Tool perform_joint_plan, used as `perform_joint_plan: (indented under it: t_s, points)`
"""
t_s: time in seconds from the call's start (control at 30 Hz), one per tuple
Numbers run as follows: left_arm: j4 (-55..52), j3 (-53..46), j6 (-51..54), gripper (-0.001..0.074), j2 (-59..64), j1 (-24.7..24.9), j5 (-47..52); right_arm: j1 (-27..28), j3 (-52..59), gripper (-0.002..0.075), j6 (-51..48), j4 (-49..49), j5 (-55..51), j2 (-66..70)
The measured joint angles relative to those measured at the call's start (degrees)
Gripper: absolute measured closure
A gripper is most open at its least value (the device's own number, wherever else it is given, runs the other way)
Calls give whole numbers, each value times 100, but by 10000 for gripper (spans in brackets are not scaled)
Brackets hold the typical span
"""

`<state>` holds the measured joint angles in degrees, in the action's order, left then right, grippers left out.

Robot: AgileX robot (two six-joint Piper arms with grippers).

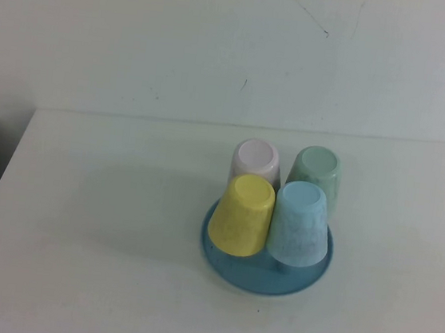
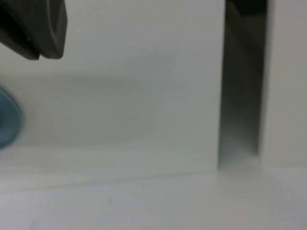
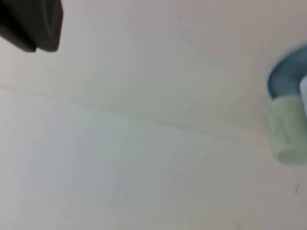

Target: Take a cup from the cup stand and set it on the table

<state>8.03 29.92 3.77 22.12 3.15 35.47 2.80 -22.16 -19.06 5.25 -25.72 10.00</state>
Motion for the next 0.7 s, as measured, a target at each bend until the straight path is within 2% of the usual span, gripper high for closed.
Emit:
perform_joint_plan:
  t_s: [0.2,0.3,0.4,0.57,0.7]
  points:
    - [1577,770,1536,737,1428,0,906,0,-147,729,-1234,744,-904,843]
    - [2280,1183,2542,737,2199,0,1282,0,-147,729,-1774,1184,-1099,1113]
    - [2884,1698,3039,737,2929,0,1564,0,-147,729,-2197,1443,-1186,1220]
    - [3006,2486,3396,737,3966,343,1440,0,-147,729,-2666,1627,-1200,1220]
    - [2558,3042,3278,738,4737,1078,1106,0,-35,729,-2775,1695,-1153,1220]
